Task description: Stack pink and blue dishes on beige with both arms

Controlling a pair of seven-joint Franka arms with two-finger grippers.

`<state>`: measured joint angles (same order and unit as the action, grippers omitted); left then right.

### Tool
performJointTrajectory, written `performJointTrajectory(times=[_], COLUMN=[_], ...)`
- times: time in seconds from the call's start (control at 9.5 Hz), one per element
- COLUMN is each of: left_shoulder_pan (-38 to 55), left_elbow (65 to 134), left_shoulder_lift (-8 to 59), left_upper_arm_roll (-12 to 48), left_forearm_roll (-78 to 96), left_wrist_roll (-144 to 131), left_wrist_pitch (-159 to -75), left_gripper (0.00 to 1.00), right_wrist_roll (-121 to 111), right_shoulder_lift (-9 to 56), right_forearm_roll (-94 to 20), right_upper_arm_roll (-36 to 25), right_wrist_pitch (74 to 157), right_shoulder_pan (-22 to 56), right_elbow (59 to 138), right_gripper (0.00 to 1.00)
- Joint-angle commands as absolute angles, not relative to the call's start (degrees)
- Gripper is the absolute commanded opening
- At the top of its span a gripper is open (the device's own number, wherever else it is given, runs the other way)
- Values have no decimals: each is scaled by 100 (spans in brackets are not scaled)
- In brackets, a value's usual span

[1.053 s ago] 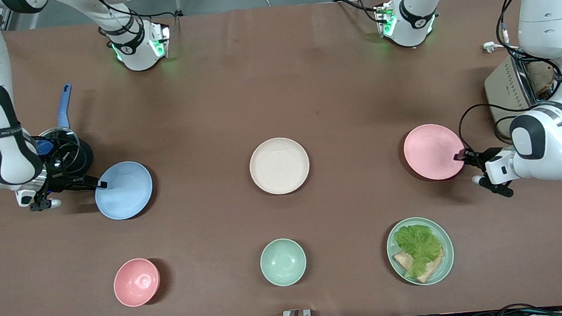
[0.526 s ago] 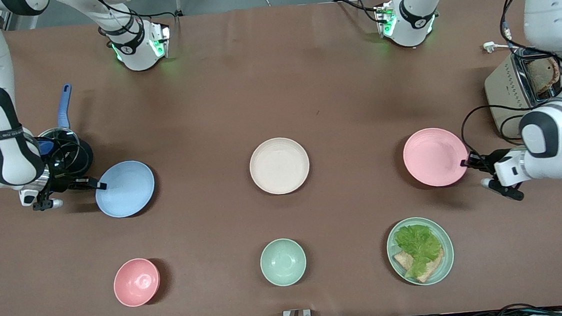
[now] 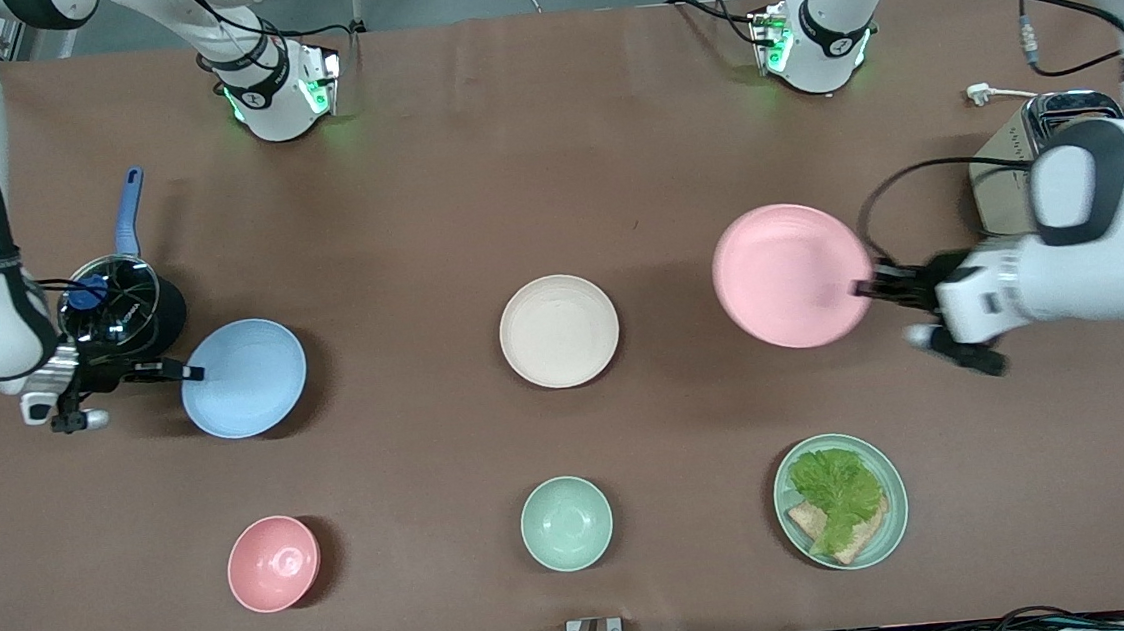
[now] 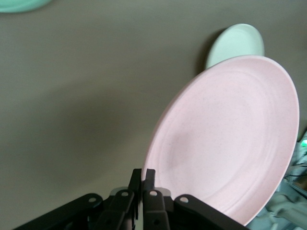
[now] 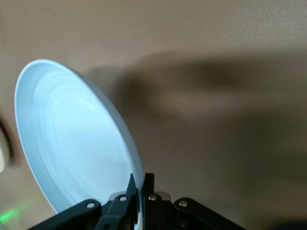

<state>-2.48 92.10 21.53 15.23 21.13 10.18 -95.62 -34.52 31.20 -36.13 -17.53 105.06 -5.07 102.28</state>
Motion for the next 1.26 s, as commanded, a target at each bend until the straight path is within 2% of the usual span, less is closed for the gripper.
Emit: performJointTrajectory(times=[0.0, 0.21, 0.32, 0.63, 0.95, 1.05, 1.16], left_shoulder_pan=[-229, -159, 172, 675, 1036, 1037, 1028], left_elbow=[9465, 9545, 9571, 9536, 9562, 9536, 9536], left_shoulder_lift=[2364, 2950, 3223, 4023, 4306, 4446, 4465], left_upper_arm_roll=[2360, 2960, 2979, 3006, 2988, 2988, 2997], left_forearm_roll=[2136, 2074, 2022, 723, 424, 126, -51], left_wrist_roll=[-91, -675, -929, -2150, -2731, -2968, -3171], left_wrist_pitch=[-10209, -11087, -11570, -12714, -13481, -13613, -13640], left_gripper=[0, 0, 0, 2, 6, 12, 50], right_wrist_roll=[-2247, -1139, -620, 718, 1028, 1037, 1046], right_shoulder_lift=[2927, 2735, 2577, 2286, 2285, 2276, 2276], right_forearm_roll=[-3130, -3033, -3015, -2760, -2751, -2751, -2751], right_upper_arm_roll=[-1811, -1758, -1671, -645, -133, 51, 192], right_wrist_pitch=[9296, 8694, 8675, 8745, 8956, 9147, 9332], right_shoulder_pan=[-387, -151, 16, 0, 35, 35, 44], right_elbow=[9268, 8860, 8859, 8877, 8956, 9078, 9227], right_gripper=[1, 1, 1, 1, 1, 1, 1])
